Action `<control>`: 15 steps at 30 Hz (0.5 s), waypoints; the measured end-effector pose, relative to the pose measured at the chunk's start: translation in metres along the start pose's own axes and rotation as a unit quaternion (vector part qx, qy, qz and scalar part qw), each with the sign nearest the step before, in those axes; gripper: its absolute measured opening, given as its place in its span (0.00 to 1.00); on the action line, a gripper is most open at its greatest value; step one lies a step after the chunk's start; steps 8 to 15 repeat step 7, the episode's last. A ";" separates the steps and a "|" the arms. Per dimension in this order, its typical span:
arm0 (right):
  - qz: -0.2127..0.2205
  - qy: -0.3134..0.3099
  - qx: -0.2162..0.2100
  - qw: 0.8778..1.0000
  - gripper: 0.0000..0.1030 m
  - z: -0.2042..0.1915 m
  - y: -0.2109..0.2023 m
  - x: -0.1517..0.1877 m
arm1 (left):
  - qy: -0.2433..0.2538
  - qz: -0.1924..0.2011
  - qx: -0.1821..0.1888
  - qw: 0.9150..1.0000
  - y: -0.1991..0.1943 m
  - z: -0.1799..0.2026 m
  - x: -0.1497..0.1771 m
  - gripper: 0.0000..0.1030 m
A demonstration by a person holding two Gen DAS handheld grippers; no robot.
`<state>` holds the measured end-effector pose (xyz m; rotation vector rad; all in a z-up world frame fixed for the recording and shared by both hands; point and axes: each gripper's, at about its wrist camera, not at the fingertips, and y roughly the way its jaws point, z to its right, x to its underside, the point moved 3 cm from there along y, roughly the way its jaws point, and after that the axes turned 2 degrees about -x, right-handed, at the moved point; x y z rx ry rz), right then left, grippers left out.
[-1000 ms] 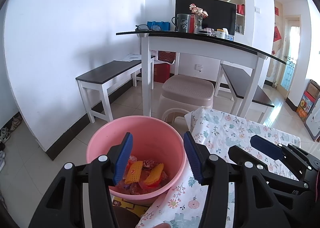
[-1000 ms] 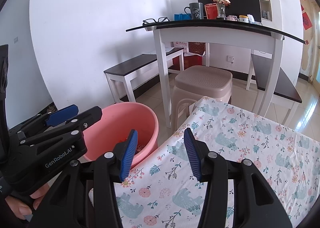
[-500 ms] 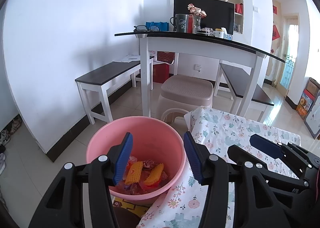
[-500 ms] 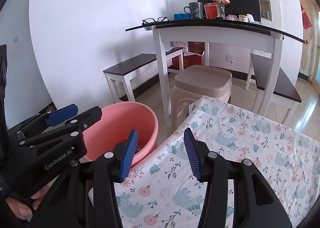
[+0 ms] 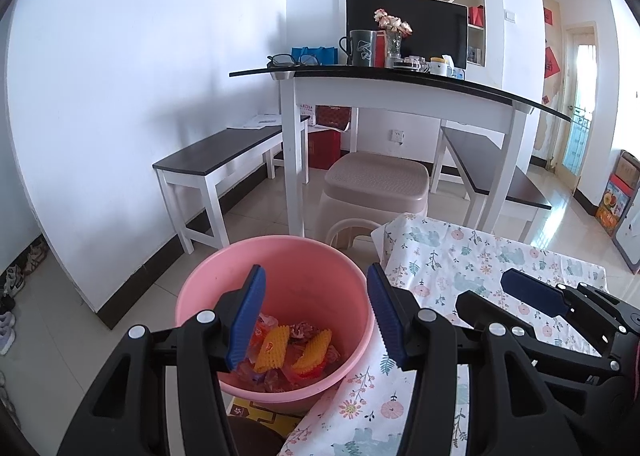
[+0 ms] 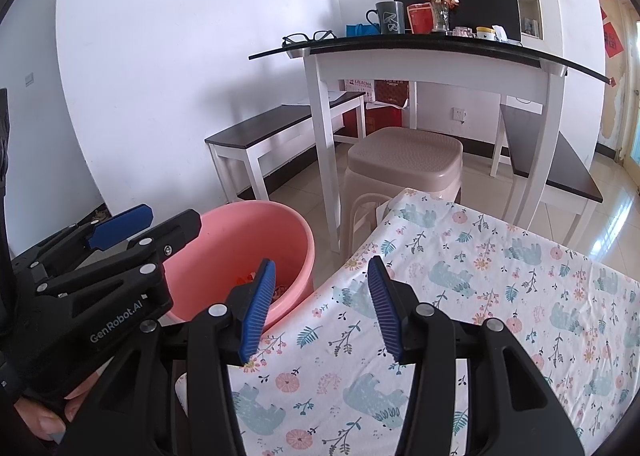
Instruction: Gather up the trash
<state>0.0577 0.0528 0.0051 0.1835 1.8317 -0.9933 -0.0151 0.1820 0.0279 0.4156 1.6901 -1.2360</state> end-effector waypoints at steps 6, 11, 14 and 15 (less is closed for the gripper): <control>0.000 0.000 0.000 1.000 0.47 0.000 0.000 0.000 | 0.001 -0.004 0.005 1.000 0.002 -0.002 0.000 0.50; 0.000 0.001 0.000 1.000 0.47 0.001 -0.001 0.000 | 0.002 -0.004 0.005 1.000 0.002 -0.002 0.000 0.50; 0.000 0.001 0.000 1.000 0.47 0.001 -0.001 0.000 | 0.002 -0.004 0.005 1.000 0.002 -0.002 0.000 0.50; 0.000 0.001 0.000 1.000 0.47 0.001 -0.001 0.000 | 0.002 -0.004 0.005 1.000 0.002 -0.002 0.000 0.50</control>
